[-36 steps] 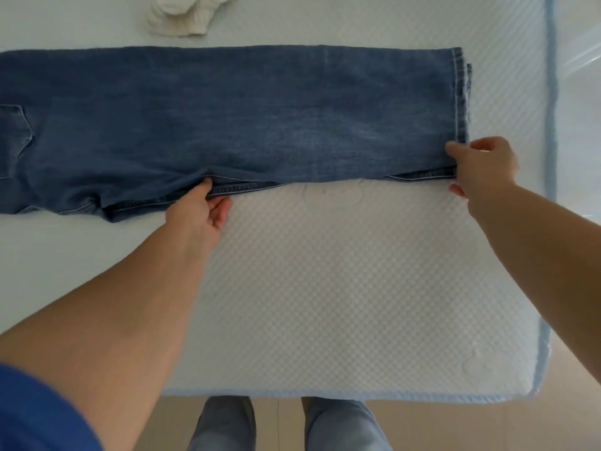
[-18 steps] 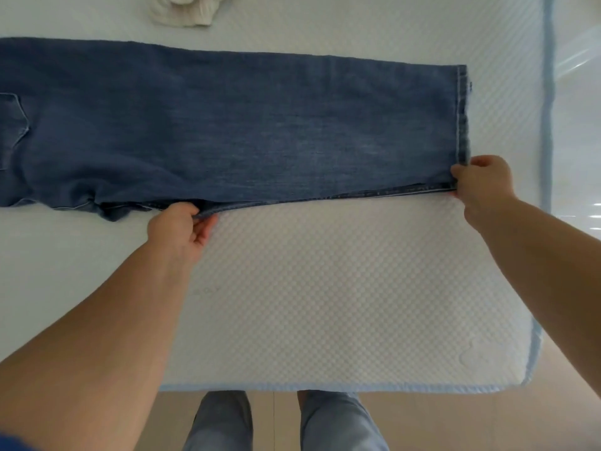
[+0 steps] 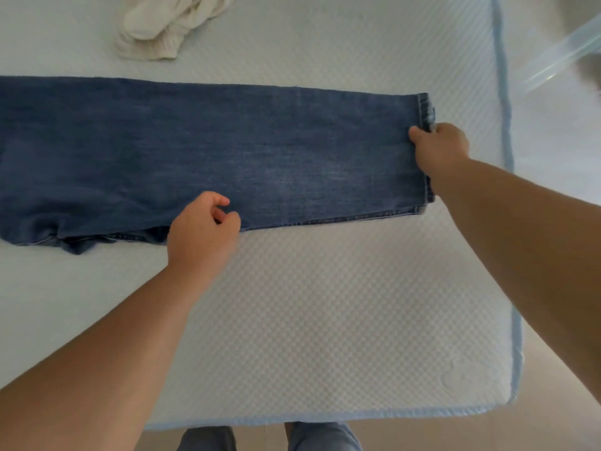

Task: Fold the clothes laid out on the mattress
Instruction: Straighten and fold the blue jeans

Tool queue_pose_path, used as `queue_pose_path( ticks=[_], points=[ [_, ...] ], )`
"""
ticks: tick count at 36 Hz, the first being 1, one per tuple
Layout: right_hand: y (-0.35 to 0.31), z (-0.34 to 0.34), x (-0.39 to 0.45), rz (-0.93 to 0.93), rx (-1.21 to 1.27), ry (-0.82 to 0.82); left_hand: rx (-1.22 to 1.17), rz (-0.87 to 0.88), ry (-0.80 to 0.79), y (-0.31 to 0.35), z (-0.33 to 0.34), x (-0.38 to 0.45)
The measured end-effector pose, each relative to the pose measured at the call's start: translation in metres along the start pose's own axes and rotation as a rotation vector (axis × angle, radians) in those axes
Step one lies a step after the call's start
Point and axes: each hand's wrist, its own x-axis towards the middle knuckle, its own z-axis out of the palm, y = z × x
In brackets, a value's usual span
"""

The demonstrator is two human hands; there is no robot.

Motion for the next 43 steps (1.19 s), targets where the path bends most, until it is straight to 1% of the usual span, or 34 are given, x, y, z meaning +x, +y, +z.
queue_pose_path(
  ticks=[2,4,6,8,9,11,13,15,17,19,23,25,27,29,31,32,34,39,41,43],
  points=[
    [0.007,0.000,0.002,-0.059,0.005,0.065,0.162,0.097,0.022,0.004,0.006,0.004],
    [0.016,-0.002,0.001,-0.080,-0.007,0.107,0.337,0.198,0.033,0.004,0.012,0.005],
    [0.023,-0.007,0.000,-0.061,-0.035,0.125,0.435,0.251,-0.021,0.000,0.015,0.003],
    [0.031,-0.013,-0.001,-0.011,-0.060,0.121,0.472,0.266,-0.092,-0.006,0.015,0.004],
    [0.035,-0.016,-0.003,0.000,-0.087,0.102,0.475,0.280,-0.103,-0.009,0.014,0.005],
    [0.045,-0.017,-0.009,0.010,-0.165,0.025,0.449,0.333,-0.064,-0.012,0.010,0.009],
    [0.054,-0.016,-0.017,0.029,-0.218,-0.056,0.393,0.388,-0.012,-0.016,0.007,0.011],
    [0.060,-0.015,-0.024,0.021,-0.268,-0.104,0.308,0.460,0.007,-0.020,0.004,0.010],
    [0.064,-0.016,-0.026,-0.018,-0.252,-0.083,0.255,0.518,0.019,-0.024,0.000,0.007],
    [0.068,-0.017,-0.029,-0.047,-0.235,-0.040,0.244,0.538,0.006,-0.028,-0.001,0.005],
    [0.071,-0.013,-0.045,-0.020,-0.259,-0.014,0.297,0.437,-0.082,-0.032,0.000,0.004],
    [0.068,-0.010,-0.056,0.001,-0.240,0.011,0.313,0.407,-0.081,-0.033,-0.002,0.002],
    [0.065,-0.007,-0.072,-0.031,-0.259,0.067,0.293,0.371,-0.042,-0.037,-0.009,-0.004],
    [0.060,-0.002,-0.093,-0.120,-0.321,0.132,0.282,0.308,0.030,-0.048,-0.022,-0.013],
    [0.053,0.010,-0.119,-0.221,-0.343,0.148,0.288,0.230,0.118,-0.065,-0.037,-0.023],
    [0.049,0.018,-0.133,-0.270,-0.337,0.123,0.292,0.191,0.165,-0.076,-0.045,-0.026],
    [0.042,0.043,-0.162,-0.354,-0.314,0.008,0.294,0.100,0.245,-0.099,-0.061,-0.030],
    [0.019,0.127,-0.236,-0.456,-0.324,-0.335,0.291,-0.154,0.291,-0.164,-0.099,-0.023],
    [0.005,0.163,-0.262,-0.502,-0.310,-0.435,0.272,-0.163,0.255,-0.184,-0.108,-0.014],
    [-0.012,0.196,-0.283,-0.528,-0.286,-0.501,0.230,-0.093,0.188,-0.197,-0.112,-0.003]
  ],
)
